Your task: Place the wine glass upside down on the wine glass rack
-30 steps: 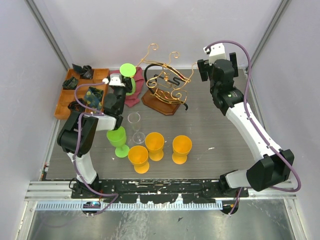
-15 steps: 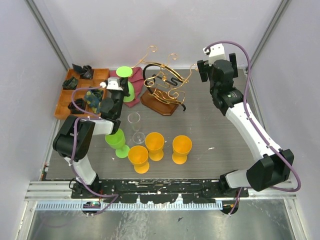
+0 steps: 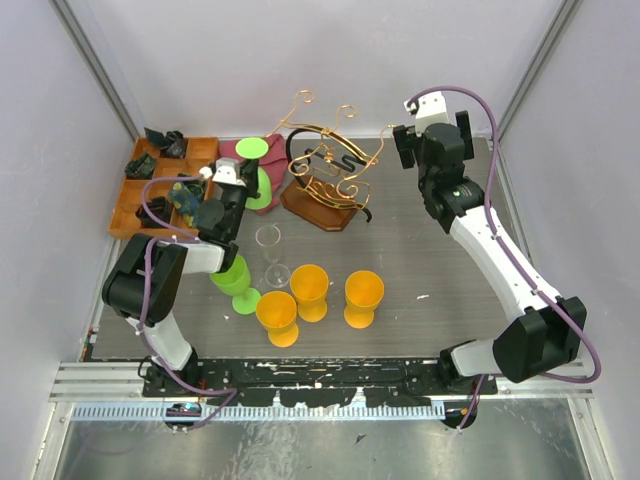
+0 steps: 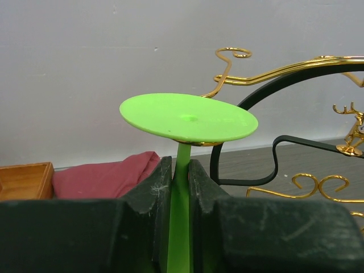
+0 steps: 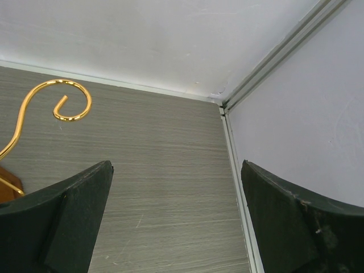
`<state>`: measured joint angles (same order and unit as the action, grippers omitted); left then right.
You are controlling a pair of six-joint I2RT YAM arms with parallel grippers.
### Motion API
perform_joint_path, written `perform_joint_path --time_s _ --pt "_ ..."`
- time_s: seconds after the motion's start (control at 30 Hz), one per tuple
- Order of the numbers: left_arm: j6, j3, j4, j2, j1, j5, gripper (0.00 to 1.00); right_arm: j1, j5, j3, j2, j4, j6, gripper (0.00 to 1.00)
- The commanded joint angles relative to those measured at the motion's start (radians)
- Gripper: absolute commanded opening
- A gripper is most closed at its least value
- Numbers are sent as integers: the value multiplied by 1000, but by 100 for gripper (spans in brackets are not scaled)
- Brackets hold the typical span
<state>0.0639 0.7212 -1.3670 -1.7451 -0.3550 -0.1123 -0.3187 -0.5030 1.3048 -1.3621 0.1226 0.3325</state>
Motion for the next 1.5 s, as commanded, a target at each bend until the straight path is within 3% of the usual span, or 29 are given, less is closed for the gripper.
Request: perform_joint_path --time_s 0.0,0.27,0.3,0.43,0.57,0.97,1.3,1.47 --pt "15 11 -64 -2 0 72 20 4 0 6 24 -41 -18 100" --pt "9 56 -56 -25 -31 131 26 3 4 10 27 -39 -21 100" --pt "10 59 -53 -27 -32 135 30 4 4 8 27 -39 -21 100" --pt "10 60 -49 -35 -35 140 65 4 6 11 26 -39 -18 100" --pt "-5 44 -39 -14 -35 117 81 4 10 23 27 -32 -17 100" --pt "-43 -45 97 163 -35 79 87 4 40 220 -4 105 -76 100" --pt "-41 -40 280 304 -35 106 100 4 117 445 -145 247 -167 100" --pt "-63 -22 402 383 -35 91 98 7 173 464 -193 249 -188 100"
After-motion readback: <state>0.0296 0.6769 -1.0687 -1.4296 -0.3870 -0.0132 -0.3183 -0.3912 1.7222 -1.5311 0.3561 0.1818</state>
